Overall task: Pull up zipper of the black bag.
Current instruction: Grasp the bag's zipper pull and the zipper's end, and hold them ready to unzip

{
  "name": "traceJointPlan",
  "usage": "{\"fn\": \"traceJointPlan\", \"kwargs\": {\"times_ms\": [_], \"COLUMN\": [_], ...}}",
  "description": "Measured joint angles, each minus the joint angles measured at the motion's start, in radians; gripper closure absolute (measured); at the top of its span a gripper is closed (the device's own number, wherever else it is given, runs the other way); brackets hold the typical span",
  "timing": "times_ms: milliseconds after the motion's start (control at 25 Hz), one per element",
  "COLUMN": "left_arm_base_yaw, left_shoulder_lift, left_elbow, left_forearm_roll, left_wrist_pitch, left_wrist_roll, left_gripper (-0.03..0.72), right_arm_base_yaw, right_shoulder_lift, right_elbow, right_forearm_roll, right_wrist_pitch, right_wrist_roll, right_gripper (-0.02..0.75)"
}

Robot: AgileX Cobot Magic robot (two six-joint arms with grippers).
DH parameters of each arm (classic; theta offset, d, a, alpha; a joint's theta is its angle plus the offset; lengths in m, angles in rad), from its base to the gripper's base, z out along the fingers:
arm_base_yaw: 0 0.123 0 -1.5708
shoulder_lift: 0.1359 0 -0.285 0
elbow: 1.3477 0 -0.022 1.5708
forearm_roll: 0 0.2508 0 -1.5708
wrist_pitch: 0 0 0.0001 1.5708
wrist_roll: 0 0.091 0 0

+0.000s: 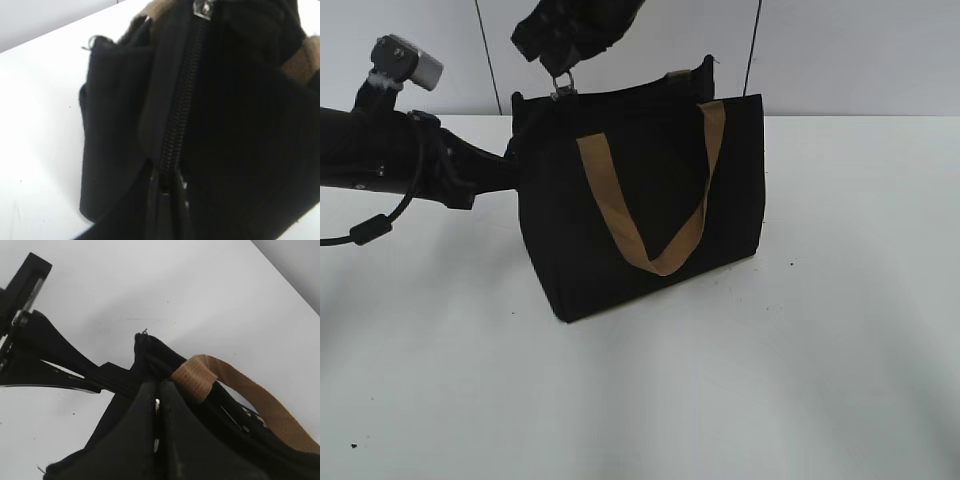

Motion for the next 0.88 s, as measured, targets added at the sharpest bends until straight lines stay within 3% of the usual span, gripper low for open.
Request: {"fn": "traceJointPlan", "kwargs": {"times_ms": [400,720,880], "left_arm_base_yaw": [0.049,0.076,0.100], "left_shoulder_lift": [-0.058,-0.118,-0.164], "left_elbow": [0.000,0.000,0.000], "left_forearm_roll": [0.090,0.366,0.433], "left_wrist_pitch": [0.007,0.040,0.044], "left_wrist_roll": [-0.114,-0.367,-0.461], "left_gripper": [0.654,0.654,0.654], "right_arm_base_yaw": [-0.033,-0.038,-0.038], "right_shoulder_lift": [-0.039,-0.048,-0.048], "right_elbow": [0.000,0.000,0.000], "right_forearm_roll": [0.018,0.025,-0.005], "right_wrist_pitch": [0.018,0.029,0.044], "right_wrist_roll": [0.034,0.078,0.096], "right_gripper": [0.751,0.751,0.751]}}
